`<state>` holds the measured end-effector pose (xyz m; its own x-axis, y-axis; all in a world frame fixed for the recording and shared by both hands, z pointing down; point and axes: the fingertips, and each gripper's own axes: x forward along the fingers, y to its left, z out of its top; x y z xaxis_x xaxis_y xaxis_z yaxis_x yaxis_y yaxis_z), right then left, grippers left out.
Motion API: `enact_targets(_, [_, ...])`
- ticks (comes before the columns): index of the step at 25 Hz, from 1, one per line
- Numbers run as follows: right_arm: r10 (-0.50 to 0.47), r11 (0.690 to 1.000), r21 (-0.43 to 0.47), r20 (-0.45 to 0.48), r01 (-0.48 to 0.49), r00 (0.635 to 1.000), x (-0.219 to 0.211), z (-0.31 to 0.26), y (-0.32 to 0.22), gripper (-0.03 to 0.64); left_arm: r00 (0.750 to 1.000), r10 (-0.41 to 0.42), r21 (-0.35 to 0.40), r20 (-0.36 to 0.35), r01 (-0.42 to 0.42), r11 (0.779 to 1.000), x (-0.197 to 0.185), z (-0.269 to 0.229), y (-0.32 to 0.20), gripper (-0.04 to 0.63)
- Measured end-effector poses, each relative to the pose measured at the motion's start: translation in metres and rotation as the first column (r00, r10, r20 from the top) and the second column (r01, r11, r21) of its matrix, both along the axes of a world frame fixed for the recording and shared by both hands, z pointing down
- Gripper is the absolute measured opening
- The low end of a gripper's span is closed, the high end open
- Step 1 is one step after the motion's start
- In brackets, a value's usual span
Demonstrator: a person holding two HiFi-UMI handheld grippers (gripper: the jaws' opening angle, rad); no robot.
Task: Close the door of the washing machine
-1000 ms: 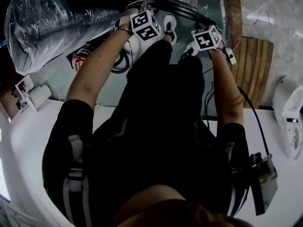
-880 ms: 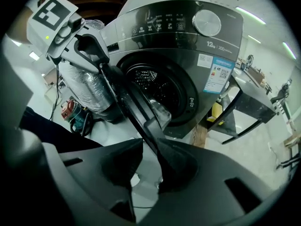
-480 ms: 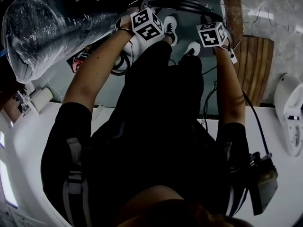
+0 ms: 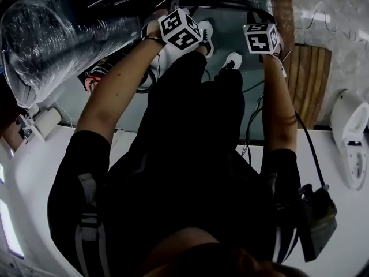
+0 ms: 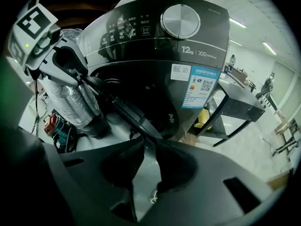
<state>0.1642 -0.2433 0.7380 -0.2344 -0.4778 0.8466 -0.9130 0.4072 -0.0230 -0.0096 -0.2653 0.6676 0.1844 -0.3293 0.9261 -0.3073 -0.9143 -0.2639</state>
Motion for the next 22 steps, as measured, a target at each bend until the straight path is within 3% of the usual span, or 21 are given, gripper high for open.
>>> enact_targets(10, [0.179, 0.984, 0.006, 0.072, -0.18, 0.981, 0.006, 0.003, -0.027, 0.044, 0.998, -0.063, 0.0, -0.024, 0.063, 0.998, 0.0, -0.002, -0.017, 0.14])
enact_targets(22, [0.3, 0.954, -0.017, 0.158, -0.301, 0.941, 0.009, 0.006, -0.065, 0.032, 0.993, -0.1, 0.027, -0.065, 0.102, 0.994, -0.002, -0.006, -0.038, 0.129])
